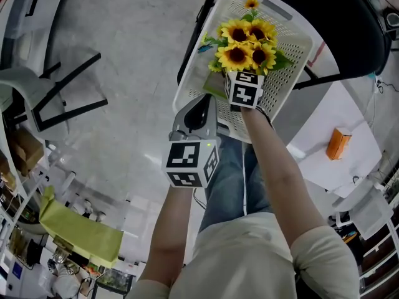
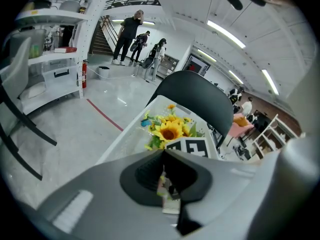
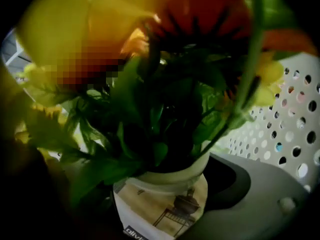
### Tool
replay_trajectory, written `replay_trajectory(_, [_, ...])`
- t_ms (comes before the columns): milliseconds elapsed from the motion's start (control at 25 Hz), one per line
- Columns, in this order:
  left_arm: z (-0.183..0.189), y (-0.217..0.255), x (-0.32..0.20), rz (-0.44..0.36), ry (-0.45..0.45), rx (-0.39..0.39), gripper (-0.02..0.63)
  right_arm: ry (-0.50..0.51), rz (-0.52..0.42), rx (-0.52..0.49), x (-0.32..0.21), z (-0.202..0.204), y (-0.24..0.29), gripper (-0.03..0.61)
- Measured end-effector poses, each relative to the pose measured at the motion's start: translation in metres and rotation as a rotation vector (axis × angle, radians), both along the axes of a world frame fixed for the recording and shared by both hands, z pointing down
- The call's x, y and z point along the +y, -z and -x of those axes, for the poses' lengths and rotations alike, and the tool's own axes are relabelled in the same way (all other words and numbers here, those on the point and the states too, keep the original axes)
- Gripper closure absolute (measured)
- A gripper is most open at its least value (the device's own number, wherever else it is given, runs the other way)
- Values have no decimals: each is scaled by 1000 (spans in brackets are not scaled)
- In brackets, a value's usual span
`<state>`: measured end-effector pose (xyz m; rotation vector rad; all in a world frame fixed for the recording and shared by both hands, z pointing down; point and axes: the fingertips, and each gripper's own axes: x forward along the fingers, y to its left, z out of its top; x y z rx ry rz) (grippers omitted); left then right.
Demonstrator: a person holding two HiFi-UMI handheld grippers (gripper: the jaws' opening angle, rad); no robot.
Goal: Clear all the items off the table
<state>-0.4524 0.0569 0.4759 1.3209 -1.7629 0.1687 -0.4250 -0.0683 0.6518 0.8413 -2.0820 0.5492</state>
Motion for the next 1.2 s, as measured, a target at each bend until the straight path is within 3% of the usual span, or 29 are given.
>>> replay_trajectory(320, [-3,5,6,-8,5,-9,604,3,58,1,17,-8,1,57])
replay_trajectory(1200, [-13,40,18,-29,35,-31,604,-9,64,-55,24,-13,67,57])
